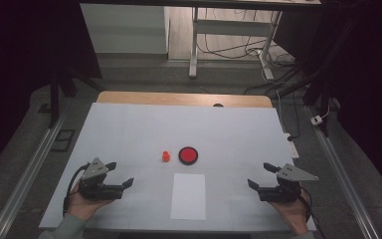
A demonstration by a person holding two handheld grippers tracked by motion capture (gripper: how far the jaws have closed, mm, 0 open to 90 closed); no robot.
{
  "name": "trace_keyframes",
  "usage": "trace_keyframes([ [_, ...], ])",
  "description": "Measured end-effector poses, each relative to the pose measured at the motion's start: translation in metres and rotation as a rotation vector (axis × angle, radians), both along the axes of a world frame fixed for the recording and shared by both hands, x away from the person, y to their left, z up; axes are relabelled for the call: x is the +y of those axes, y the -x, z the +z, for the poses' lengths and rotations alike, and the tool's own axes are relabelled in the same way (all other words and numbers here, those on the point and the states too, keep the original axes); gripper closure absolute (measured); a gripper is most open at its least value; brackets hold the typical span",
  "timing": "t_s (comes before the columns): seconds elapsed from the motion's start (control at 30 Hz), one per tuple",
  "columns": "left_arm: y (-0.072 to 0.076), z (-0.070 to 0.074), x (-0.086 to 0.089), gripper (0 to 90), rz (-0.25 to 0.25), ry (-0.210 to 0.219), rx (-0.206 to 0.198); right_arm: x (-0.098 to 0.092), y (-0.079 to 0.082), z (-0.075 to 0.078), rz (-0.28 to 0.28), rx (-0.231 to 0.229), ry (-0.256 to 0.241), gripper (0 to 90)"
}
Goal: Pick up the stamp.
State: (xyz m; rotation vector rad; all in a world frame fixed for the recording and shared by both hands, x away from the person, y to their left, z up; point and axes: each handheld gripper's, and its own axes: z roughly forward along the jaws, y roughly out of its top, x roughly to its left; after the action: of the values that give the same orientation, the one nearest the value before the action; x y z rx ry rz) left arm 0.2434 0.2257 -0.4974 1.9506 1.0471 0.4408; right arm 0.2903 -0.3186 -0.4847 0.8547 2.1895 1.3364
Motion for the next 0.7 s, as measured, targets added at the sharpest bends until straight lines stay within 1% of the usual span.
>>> trace_keyframes([
  [0.07,0.000,0.000,0.001,14.5,0.002,0.010,0.001,-0.002,0.001,-0.001,-0.001,0.001,-0.003,14.2],
  [0.23,0.000,0.000,0.001,15.1,0.008,0.000,-0.004,-0.006,0.000,-0.005,-0.003,0.017,-0.025,15.0],
  [0.27,0.000,0.000,0.001,15.2,0.008,0.000,-0.004,-0.006,0.000,-0.006,-0.002,0.024,-0.017,15.1],
  [0.37,-0.001,0.000,0.001,15.4,0.012,0.001,-0.010,-0.005,0.000,-0.008,0.005,0.041,-0.017,15.5],
  [0.43,-0.003,-0.001,0.000,15.4,0.011,-0.003,-0.007,-0.004,0.001,-0.010,0.008,0.047,-0.007,15.9],
  [0.57,-0.003,-0.006,0.001,15.8,0.007,-0.014,0.004,-0.001,-0.001,-0.010,0.011,0.044,0.012,16.7],
  [0.7,-0.003,-0.008,0.003,16.1,0.013,-0.006,0.004,0.005,-0.002,-0.007,0.015,0.042,0.014,17.1],
])
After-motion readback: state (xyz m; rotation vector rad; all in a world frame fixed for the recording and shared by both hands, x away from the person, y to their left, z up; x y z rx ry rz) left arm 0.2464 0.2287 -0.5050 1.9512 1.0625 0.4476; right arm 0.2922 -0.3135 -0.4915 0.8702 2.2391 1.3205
